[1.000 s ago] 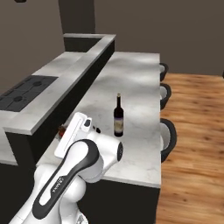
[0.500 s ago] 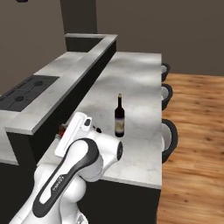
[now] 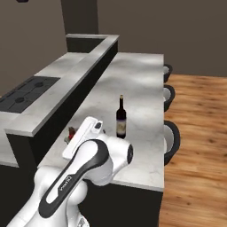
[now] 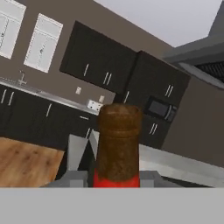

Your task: Move the drinks to the dining counter.

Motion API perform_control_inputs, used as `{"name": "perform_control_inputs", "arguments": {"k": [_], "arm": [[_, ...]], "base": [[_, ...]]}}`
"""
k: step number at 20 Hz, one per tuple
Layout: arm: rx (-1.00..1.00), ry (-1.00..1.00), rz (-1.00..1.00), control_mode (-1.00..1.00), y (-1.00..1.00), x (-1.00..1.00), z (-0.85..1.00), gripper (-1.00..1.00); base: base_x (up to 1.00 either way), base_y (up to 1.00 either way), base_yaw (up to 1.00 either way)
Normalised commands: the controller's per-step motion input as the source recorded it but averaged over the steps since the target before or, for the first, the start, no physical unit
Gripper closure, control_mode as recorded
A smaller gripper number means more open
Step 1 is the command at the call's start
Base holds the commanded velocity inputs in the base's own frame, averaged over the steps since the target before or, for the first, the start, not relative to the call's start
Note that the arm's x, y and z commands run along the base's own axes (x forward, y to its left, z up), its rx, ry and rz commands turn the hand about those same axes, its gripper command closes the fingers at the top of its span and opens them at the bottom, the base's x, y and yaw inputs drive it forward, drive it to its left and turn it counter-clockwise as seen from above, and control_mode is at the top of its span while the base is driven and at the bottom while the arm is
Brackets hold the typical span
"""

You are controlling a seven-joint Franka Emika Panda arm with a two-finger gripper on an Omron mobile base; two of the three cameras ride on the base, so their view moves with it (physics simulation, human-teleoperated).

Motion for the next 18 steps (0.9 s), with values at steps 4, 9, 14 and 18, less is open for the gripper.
{"name": "perform_control_inputs", "arguments": {"k": [4, 9, 14, 18], "arm": [[-0.08, 0.15, -0.11, -1.00, -0.55, 0.32, -0.05, 1.00], [-0.10, 0.10, -0.20, -1.00, -0.51, 0.58, -0.15, 1.00], [-0.06, 0.07, -0.19, -1.00, -0.36, 0.59, -0.13, 1.00], [-0.10, 0.09, -0.16, -1.00, -0.26, 0.47, -0.20, 1.00]], "base": [[0.00, 0.00, 0.00], [0.00, 0.00, 0.00], [0.00, 0.00, 0.00], [0.00, 0.00, 0.00]]}}
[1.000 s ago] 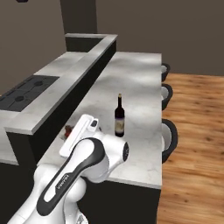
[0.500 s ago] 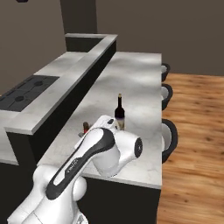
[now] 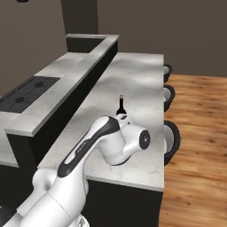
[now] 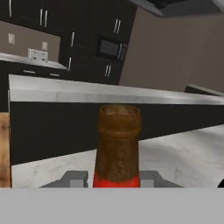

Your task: Move the drinks to the dining counter.

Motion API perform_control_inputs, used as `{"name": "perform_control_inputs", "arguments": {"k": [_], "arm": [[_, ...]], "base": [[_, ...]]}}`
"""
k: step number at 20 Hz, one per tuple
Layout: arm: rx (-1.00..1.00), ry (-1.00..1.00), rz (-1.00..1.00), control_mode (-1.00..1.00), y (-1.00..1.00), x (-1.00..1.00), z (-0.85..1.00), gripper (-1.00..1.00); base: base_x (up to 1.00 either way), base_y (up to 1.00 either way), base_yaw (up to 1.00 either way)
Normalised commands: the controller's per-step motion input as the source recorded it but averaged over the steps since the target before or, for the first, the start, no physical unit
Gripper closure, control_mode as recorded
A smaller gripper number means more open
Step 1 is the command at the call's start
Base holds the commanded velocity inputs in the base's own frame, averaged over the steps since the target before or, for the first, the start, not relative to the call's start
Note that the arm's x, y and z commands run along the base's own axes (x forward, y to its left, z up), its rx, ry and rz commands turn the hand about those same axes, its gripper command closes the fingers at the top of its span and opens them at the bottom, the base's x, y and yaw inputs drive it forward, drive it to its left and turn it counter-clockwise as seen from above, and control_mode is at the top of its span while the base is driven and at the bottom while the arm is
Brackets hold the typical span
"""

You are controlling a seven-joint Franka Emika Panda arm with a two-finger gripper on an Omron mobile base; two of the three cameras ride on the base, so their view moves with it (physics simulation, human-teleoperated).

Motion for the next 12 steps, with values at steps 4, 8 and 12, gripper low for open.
{"name": "perform_control_inputs", "arguments": {"k": [4, 8, 12], "arm": [[-0.04, 0.06, -0.09, -1.00, -0.03, 0.29, -0.22, 1.00], [0.00, 0.03, -0.03, -1.00, 0.00, 0.25, -0.24, 1.00], [0.00, 0.00, 0.00, -1.00, 0.00, 0.11, -0.24, 1.00]], "base": [[0.00, 0.00, 0.00], [0.00, 0.00, 0.00], [0.00, 0.00, 0.00]]}}
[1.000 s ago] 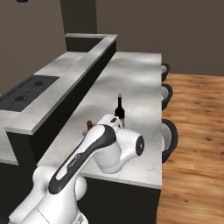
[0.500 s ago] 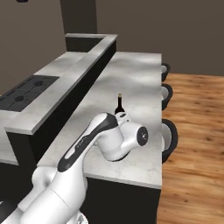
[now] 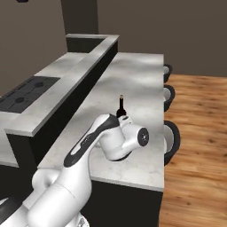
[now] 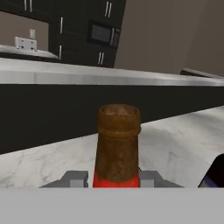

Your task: Move the drinks to the dining counter.

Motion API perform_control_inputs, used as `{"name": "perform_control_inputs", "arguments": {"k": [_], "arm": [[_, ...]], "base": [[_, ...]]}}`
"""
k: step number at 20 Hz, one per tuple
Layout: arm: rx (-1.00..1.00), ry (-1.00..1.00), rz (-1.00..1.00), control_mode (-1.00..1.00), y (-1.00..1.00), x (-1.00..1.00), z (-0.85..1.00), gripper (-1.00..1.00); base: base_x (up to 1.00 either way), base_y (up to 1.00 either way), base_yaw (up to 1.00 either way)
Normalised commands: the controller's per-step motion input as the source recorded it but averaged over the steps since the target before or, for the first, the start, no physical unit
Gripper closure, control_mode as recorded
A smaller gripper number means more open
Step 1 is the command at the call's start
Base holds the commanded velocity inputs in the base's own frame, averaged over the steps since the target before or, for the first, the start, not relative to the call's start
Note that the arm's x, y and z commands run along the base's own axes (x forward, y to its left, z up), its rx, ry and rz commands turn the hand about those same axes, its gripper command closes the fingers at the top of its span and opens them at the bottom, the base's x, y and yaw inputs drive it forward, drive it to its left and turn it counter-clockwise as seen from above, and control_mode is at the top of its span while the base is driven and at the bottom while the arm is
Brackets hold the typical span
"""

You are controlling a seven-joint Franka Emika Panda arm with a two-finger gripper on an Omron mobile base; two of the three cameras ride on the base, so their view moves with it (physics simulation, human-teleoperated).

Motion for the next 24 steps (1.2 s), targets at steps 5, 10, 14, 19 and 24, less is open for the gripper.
{"name": "perform_control_inputs", "arguments": {"k": [5, 10, 14, 19, 24], "arm": [[0.01, 0.00, 0.00, -1.00, 0.00, 0.09, -0.21, 1.00], [0.06, 0.00, 0.00, -1.00, 0.00, 0.05, -0.27, 1.00], [0.11, 0.00, 0.00, -1.00, 0.00, 0.06, -0.27, 1.00], [0.10, 0.00, -0.01, -1.00, 0.00, 0.13, -0.28, 1.00], [0.01, 0.00, 0.00, -1.00, 0.00, 0.22, -0.33, 1.00]], "base": [[0.00, 0.00, 0.00], [0.00, 0.00, 0.00], [0.00, 0.00, 0.00], [0.00, 0.00, 0.00], [0.00, 0.00, 0.00]]}}
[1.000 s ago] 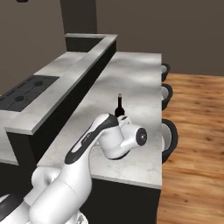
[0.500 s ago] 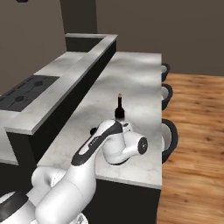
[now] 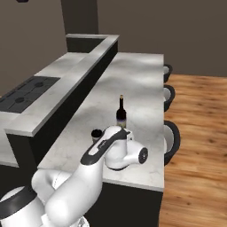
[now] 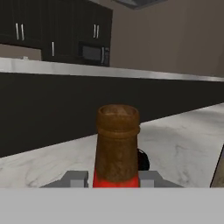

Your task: Move the drinks to the dining counter.

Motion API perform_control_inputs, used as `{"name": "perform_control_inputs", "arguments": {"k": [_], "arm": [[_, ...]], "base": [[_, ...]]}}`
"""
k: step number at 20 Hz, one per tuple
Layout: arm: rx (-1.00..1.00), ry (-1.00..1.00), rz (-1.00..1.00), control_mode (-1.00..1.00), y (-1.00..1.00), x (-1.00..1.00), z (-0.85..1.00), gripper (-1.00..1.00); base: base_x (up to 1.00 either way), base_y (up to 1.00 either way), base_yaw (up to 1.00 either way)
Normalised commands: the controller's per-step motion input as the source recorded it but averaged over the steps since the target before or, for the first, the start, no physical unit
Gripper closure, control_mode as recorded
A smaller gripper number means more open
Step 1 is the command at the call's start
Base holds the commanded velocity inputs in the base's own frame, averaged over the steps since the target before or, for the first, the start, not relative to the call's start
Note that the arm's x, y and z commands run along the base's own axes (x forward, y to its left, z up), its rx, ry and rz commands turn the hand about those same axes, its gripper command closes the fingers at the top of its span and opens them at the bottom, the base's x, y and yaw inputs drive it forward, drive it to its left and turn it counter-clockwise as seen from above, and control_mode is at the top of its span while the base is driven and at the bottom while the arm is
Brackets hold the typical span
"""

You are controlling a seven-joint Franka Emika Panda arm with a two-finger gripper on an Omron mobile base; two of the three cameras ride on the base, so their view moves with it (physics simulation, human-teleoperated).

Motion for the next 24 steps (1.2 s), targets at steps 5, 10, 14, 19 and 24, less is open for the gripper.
{"name": "perform_control_inputs", "arguments": {"k": [5, 10, 14, 19, 24], "arm": [[0.00, 0.00, -0.01, -1.00, 0.00, 0.28, -0.43, 1.00], [0.00, 0.00, -0.02, -1.00, 0.00, 0.38, -0.35, 1.00], [0.00, 0.00, -0.01, -1.00, -0.01, 0.34, -0.30, 1.00], [0.00, 0.00, 0.00, -1.00, 0.00, 0.05, -0.24, 1.00], [0.00, -0.02, 0.00, -1.00, 0.02, -0.21, -0.07, -1.00]], "base": [[0.00, 0.00, 0.00], [0.00, 0.00, 0.00], [0.00, 0.00, 0.00], [0.00, 0.00, 0.00], [0.00, 0.00, 0.00]]}}
